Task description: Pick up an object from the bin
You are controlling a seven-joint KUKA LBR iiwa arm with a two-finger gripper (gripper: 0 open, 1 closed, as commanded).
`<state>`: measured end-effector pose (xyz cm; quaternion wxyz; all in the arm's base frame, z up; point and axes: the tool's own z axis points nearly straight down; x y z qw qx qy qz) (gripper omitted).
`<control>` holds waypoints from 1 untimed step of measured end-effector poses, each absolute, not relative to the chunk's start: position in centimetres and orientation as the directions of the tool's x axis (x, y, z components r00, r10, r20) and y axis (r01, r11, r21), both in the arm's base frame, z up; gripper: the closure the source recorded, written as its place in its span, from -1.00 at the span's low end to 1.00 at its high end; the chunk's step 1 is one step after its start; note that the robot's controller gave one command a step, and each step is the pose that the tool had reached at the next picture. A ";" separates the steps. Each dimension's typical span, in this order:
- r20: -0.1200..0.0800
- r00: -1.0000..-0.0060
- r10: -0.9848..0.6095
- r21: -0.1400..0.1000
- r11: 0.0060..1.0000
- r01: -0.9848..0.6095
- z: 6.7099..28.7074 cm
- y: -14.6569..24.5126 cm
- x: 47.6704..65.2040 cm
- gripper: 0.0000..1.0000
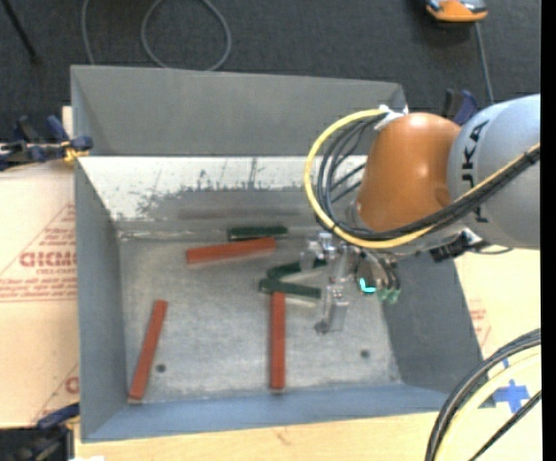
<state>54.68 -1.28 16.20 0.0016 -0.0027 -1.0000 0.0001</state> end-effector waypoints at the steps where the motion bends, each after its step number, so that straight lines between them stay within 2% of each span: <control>1: -0.006 -0.988 0.153 0.002 0.988 0.153 6.9 -2.6 59.4 -1.00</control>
Offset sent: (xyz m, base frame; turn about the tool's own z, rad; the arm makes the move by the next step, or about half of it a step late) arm 0.0458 -0.0133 -0.0920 0.1499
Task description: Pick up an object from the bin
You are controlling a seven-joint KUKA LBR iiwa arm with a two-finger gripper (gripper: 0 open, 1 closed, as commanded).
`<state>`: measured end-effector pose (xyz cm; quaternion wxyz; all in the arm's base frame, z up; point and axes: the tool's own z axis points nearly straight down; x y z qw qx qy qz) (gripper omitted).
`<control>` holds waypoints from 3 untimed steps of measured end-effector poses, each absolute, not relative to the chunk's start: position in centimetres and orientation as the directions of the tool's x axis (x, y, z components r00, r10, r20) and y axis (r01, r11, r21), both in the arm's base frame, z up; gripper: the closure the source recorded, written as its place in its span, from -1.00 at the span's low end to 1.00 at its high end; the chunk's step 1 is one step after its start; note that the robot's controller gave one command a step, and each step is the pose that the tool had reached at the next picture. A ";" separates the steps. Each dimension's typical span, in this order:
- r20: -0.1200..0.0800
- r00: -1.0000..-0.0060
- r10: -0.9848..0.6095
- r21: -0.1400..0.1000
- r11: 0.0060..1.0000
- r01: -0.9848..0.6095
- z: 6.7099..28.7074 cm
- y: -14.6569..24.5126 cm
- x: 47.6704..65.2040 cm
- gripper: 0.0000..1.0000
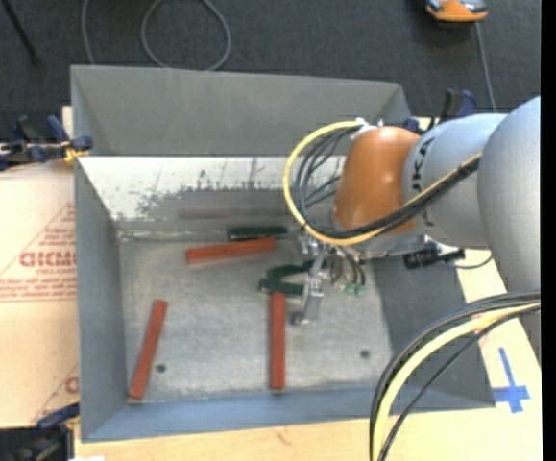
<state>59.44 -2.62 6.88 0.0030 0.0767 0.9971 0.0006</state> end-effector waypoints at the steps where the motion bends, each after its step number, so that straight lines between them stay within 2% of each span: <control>1: -0.009 -0.989 0.150 0.001 0.989 0.150 7.0 -2.6 59.6 -1.00; 3: -0.014 -0.989 0.148 0.000 0.989 0.148 7.3 -2.8 60.1 -1.00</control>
Offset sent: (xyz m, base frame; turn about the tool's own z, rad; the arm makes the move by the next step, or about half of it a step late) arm 0.0000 0.0000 0.0000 0.0000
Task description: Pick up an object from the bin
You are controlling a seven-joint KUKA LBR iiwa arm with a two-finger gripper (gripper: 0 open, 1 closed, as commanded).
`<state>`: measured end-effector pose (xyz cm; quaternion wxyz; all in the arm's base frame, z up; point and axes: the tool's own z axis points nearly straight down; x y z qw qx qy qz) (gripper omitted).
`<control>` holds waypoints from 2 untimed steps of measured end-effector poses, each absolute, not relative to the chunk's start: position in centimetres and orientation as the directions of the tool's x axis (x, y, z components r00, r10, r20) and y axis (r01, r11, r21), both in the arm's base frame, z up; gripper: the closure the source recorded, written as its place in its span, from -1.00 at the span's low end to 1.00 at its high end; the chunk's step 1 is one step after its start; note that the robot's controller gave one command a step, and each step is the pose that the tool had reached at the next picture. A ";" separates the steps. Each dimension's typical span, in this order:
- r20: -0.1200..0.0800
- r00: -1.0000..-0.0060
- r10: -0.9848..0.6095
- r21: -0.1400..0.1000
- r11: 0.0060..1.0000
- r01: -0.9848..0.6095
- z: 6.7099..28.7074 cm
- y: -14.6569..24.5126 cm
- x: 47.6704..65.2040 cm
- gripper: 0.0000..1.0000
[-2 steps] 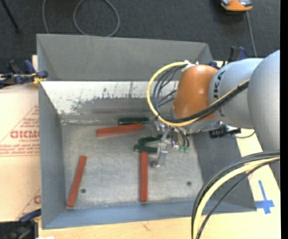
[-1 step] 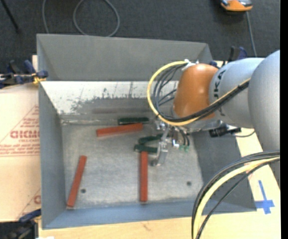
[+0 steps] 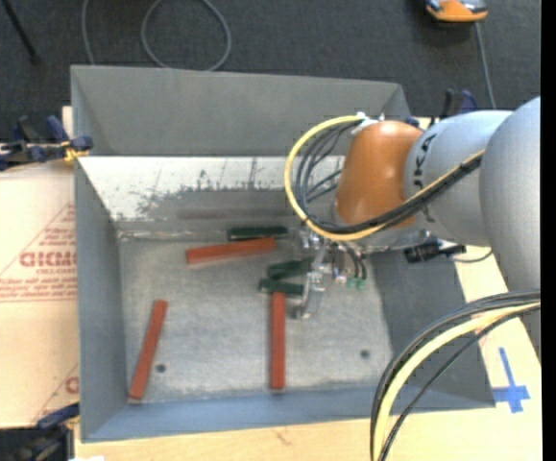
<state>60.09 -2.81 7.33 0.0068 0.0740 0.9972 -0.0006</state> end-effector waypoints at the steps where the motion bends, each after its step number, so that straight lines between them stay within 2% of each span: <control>1: -0.016 -0.989 0.147 0.000 0.989 0.147 7.5 -2.9 60.3 -1.00; 2: -0.016 -0.989 0.147 -0.001 0.989 0.147 7.5 -2.9 60.3 1.00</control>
Offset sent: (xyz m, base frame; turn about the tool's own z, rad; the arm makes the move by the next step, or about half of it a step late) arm 0.0000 0.0000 0.0000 0.0000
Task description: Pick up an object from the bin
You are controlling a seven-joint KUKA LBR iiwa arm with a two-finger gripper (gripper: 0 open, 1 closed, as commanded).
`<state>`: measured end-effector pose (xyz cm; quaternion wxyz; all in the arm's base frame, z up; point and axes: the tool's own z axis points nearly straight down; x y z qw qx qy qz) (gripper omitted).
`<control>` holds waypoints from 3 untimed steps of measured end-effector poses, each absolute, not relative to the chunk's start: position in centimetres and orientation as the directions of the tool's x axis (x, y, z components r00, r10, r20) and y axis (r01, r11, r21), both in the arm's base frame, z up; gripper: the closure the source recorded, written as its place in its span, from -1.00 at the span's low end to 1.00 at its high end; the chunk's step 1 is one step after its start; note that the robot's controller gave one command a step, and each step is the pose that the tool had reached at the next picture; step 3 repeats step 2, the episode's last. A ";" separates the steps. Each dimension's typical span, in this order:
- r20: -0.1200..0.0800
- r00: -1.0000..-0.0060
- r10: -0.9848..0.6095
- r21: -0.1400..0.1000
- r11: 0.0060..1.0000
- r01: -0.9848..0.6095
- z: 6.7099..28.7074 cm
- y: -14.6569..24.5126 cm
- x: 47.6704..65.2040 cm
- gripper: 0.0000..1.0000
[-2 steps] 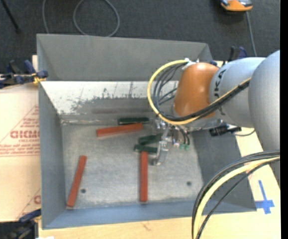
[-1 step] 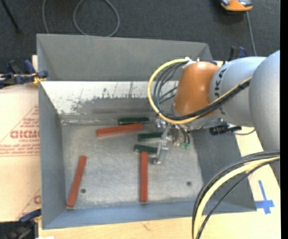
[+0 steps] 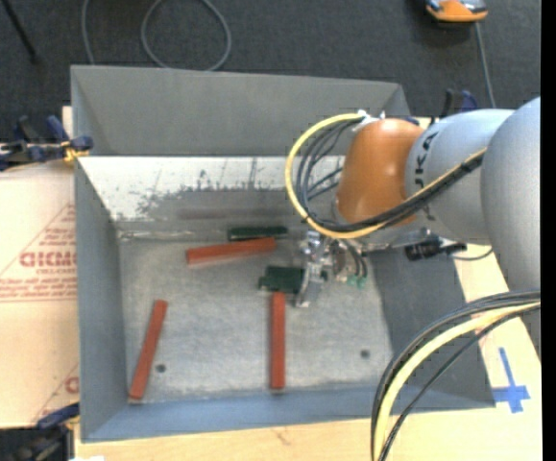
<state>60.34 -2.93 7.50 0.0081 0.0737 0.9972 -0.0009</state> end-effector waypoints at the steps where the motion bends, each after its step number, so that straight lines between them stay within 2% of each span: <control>1: -0.013 -0.989 0.147 -0.001 0.989 0.147 8.7 -3.0 60.5 1.00; 2: -0.012 -0.989 0.147 0.001 0.989 0.147 15.8 -3.1 60.8 1.00; 3: -0.012 -0.989 0.147 0.001 0.989 0.147 15.8 -3.1 60.8 1.00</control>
Offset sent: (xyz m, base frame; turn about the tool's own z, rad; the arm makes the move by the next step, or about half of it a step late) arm 0.0000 0.0000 0.0105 0.0000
